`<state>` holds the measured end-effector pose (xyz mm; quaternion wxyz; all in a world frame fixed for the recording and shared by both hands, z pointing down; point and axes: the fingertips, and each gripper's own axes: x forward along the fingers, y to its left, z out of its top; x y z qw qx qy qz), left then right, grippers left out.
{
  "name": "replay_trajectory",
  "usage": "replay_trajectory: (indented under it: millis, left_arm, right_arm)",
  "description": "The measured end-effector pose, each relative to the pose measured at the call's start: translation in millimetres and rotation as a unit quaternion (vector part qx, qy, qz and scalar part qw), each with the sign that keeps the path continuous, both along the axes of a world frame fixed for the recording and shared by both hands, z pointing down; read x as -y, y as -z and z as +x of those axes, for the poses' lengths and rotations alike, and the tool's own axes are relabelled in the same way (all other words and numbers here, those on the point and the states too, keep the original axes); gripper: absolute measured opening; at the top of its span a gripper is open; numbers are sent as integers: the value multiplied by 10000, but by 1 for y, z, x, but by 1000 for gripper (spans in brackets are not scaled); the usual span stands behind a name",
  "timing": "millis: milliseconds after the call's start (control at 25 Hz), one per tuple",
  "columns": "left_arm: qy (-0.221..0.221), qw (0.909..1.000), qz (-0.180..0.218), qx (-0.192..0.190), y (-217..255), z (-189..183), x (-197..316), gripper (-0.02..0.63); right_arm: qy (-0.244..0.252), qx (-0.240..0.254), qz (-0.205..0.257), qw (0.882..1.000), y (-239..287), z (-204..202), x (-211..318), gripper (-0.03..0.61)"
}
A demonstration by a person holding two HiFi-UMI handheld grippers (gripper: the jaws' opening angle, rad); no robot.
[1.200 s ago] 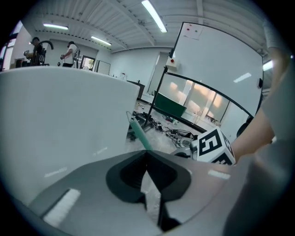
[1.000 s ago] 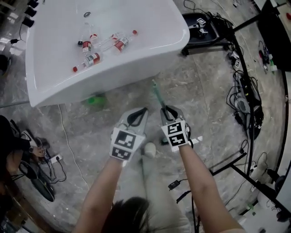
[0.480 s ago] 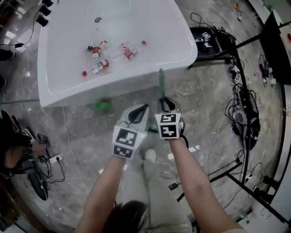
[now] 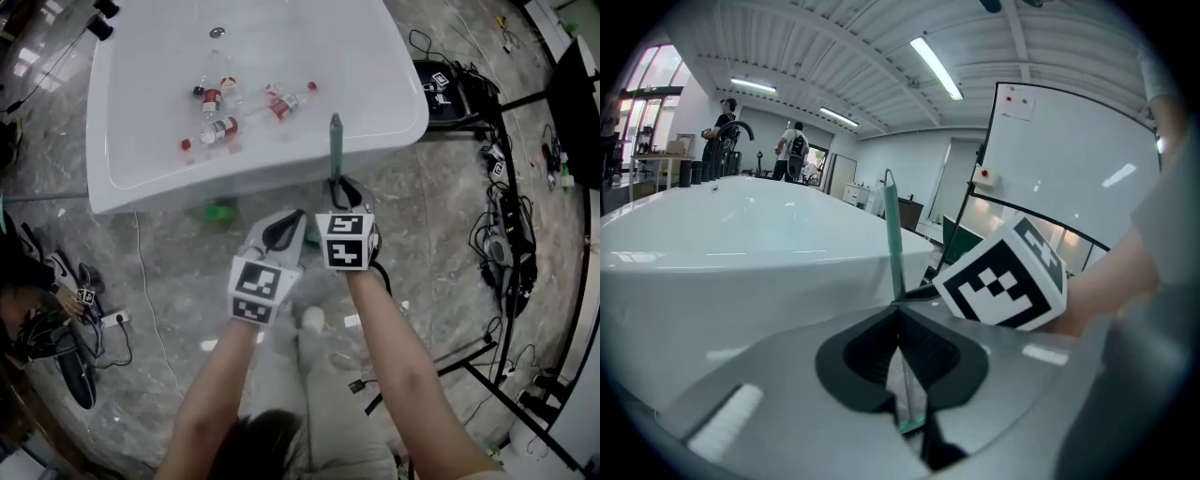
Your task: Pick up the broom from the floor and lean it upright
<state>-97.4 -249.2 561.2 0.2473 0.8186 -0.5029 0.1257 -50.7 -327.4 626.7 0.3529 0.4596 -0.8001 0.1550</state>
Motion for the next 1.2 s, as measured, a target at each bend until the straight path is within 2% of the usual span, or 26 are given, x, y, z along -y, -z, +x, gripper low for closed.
replay_trajectory:
  millis: [360,480,640,880,1000,1040,1160,1200]
  left_arm:
    - [143,9999,-92,-3,-2,-9,2,0]
    - [154,9998,-126,-59,-2,-9,1,0]
    - [193,9997,-128,-93,0,-5,2,0]
    - [161,9998,-81,-96,18,5,2,0]
    - [133,9999,9,-59,41,8,2,0]
    - [136,9999,60,-67,49,9,2,0]
    - [179,9996,177,-135,73,11,-2,0]
    - [184,9995,208,-160,81,11,-4,0]
  right_arm:
    - [211,-77,-28,9997,-4,0,4,89]
    - [312,-44,-15,9995,-3,-2,5,169]
    - [520,-19,49,9986,5,-4,2,221]
    - [547,242,-26,9982,35,8,-15,233]
    - [526,464,48,9975,65,16,-26,187]
    - [527,521,110,9972,77,19,-31,155]
    - [571,681,184,9959,105,25,-48,3]
    - [629,789,165,9948,115,24,-56,3]
